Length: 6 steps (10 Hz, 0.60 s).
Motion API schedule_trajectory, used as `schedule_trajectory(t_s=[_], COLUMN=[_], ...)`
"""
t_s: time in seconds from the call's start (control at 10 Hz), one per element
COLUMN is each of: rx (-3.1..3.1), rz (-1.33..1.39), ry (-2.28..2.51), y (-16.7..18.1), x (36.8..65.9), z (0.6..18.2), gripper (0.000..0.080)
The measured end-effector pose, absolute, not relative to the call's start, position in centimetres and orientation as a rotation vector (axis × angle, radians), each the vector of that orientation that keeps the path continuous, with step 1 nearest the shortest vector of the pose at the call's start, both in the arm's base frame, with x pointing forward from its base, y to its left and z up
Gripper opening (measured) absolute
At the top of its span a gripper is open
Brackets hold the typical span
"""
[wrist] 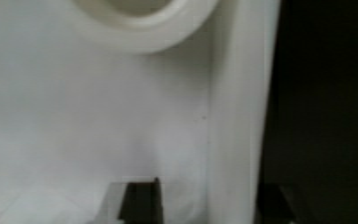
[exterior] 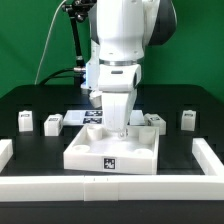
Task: Assemble one leg
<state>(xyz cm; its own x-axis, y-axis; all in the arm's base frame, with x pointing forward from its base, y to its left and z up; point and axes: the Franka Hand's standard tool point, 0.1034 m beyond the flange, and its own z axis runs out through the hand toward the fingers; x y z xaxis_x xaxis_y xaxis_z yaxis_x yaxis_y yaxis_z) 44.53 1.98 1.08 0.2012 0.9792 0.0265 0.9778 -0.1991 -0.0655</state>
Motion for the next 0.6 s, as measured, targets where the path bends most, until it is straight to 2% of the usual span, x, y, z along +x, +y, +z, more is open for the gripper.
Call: schedule_trajectory(t_s=[0.1, 0.2, 0.6], rx=[-2.381, -2.384, -2.387], rz=[0.032, 0.026, 0.02], ry=[-1.944, -1.945, -1.947], y=[1.98, 1.96, 1.96], x=[44.53, 44.65, 44.76], z=[1.08, 1.16, 1.2], gripper=[0.0147, 0.006, 0.006])
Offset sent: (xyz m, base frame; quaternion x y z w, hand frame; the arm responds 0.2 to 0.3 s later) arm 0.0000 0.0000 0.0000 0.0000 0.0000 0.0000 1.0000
